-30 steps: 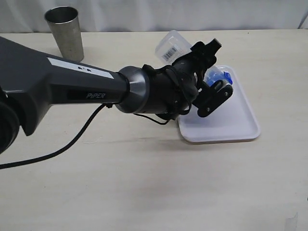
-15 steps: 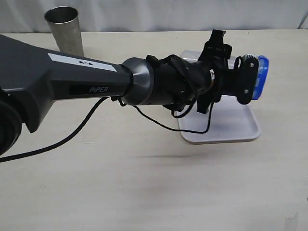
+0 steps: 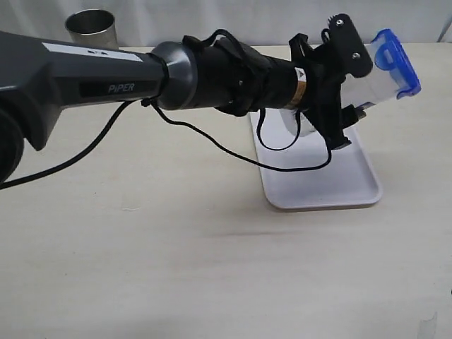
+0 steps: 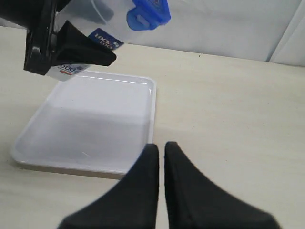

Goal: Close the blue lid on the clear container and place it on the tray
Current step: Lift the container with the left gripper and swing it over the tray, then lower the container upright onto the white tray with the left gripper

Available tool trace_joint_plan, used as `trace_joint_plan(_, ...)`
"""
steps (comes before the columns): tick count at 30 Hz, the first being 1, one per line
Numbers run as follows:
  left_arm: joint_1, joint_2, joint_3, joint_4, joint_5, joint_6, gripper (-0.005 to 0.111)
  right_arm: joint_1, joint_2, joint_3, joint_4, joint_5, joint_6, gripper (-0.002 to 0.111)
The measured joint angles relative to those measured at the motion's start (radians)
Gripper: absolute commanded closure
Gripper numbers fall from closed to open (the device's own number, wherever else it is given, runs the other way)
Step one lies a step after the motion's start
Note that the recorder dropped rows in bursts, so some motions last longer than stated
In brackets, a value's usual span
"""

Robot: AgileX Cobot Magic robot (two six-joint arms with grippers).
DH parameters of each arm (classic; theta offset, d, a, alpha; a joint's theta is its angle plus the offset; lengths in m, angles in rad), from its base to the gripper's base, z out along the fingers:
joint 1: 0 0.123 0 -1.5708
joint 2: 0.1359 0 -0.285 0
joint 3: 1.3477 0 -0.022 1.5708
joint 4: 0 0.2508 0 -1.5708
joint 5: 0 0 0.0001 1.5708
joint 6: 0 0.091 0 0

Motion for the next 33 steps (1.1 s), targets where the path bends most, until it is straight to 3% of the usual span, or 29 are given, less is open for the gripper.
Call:
trace_joint_plan(4, 0.058, 0.032, 0.0, -0.279, -0.215, 0.099, 0.107, 0.0, 0.0, 0.0, 0.0, 0.0, 0.0, 0.104)
trace_joint_plan(9, 0.096, 0.123, 0.0, -0.674, -0.519, 0.358, 0.107, 0.0, 0.0, 0.0, 0.0, 0.0, 0.0, 0.104)
trace_joint_plan(13, 0.099, 0.232, 0.0, -0.92, -0.667, 0.539, 0.107, 0.0, 0.0, 0.0, 0.0, 0.0, 0.0, 0.104)
trace_joint_plan(18, 0.099, 0.343, 0.0, -1.14, -0.813, 0.63, 0.107, 0.0, 0.0, 0.0, 0.0, 0.0, 0.0, 0.104)
trace_joint_plan(28, 0.099, 0.384, 0.0, -1.225, -0.824, 0.708, 0.106, 0.0, 0.0, 0.0, 0.0, 0.0, 0.0, 0.104)
trace_joint_plan(31, 0.099, 0.384, 0.0, -1.225, -0.773, 0.708, 0.092, 0.0, 0.0, 0.0, 0.0, 0.0, 0.0, 0.104)
trace_joint_plan(33, 0.099, 0.384, 0.0, -1.225, -0.739, 0.708, 0.074, 0.0, 0.0, 0.0, 0.0, 0.0, 0.0, 0.104)
